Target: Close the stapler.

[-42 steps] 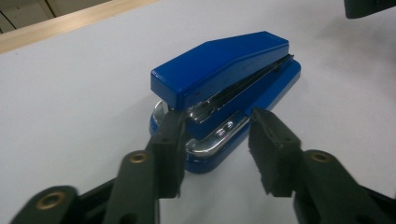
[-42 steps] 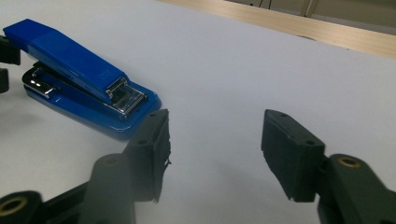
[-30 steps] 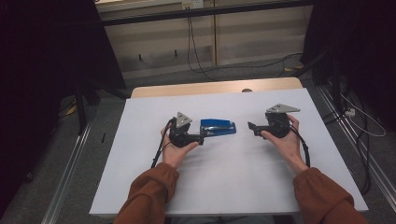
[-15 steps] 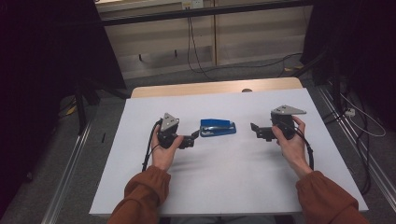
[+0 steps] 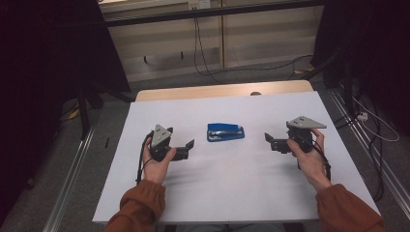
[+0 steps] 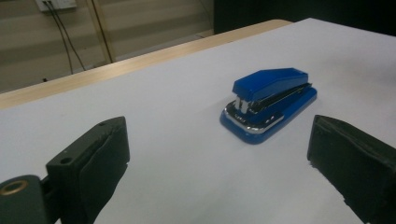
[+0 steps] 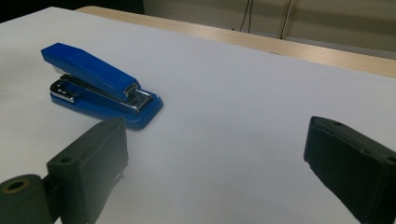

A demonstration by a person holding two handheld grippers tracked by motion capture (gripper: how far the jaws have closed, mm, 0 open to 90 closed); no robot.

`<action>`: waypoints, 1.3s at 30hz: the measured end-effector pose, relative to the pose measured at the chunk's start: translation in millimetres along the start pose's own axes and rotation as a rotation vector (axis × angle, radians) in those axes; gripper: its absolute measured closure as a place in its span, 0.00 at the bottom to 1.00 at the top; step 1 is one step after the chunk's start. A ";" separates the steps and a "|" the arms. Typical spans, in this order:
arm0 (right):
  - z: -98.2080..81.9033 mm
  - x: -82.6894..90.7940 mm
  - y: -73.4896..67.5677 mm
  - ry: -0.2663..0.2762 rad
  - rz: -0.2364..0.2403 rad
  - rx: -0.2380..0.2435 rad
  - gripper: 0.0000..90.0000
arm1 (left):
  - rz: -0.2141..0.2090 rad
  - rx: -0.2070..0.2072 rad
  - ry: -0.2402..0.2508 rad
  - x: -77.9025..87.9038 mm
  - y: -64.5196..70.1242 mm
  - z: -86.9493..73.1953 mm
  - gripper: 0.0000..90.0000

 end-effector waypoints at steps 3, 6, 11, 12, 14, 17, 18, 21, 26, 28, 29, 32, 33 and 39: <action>-0.7 4.5 -1.7 0.011 -0.013 0.012 0.07 | 0.018 0.034 -0.004 5.5 -5.1 -2.6 0.06; -1.8 10.4 -3.0 0.019 -0.019 0.012 0.06 | 0.038 0.035 0.006 12.5 -9.2 -2.7 0.06; -6.3 21.3 -3.0 0.035 -0.030 -0.002 0.06 | 0.039 0.029 0.018 26.5 -14.9 -5.5 0.06; -7.2 23.5 -3.2 0.038 -0.030 -0.002 0.06 | 0.040 0.031 0.018 28.7 -15.9 -7.3 0.06; -8.8 27.5 -4.1 0.045 -0.023 -0.004 0.06 | 0.045 0.027 0.011 32.5 -18.2 -11.5 0.06; -10.9 33.3 -4.3 0.055 -0.035 -0.002 0.06 | 0.055 0.035 0.010 36.7 -21.3 -16.5 0.06; -11.8 34.7 -4.7 0.060 -0.037 -0.005 0.06 | 0.055 0.042 0.003 37.8 -22.1 -17.8 0.06; -15.2 38.3 -6.9 0.058 -0.039 0.000 0.06 | 0.066 0.045 0.001 41.7 -23.9 -19.4 0.06; -18.6 44.7 -9.5 0.069 -0.050 -0.004 0.06 | 0.073 0.045 0.019 49.1 -24.2 -19.2 0.06; -21.3 48.5 -10.4 0.071 -0.058 -0.004 0.06 | 0.070 0.050 0.021 51.4 -23.5 -20.5 0.06; -23.3 50.4 -11.1 0.069 -0.057 -0.004 0.06 | 0.073 0.051 0.022 52.9 -23.7 -21.3 0.06; -28.7 56.4 -13.7 0.069 -0.055 -0.014 0.06 | 0.066 0.054 0.023 57.8 -24.0 -23.9 0.06; -30.1 58.6 -14.1 0.070 -0.058 -0.014 0.06 | 0.069 0.061 0.020 59.8 -23.9 -25.6 0.06; -36.6 70.0 -14.5 0.076 -0.070 -0.014 0.07 | 0.103 0.044 0.017 70.7 -26.6 -30.9 0.06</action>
Point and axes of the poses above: each handheld gripper's, and its own axes: x roughly backward along the jaws, z roughly out of its top, y roughly to its right, the point moved 7 cm from there along -x, roughly forward along the jaws, and after that the axes turned 13 degrees about z, right-handed, at the moved point
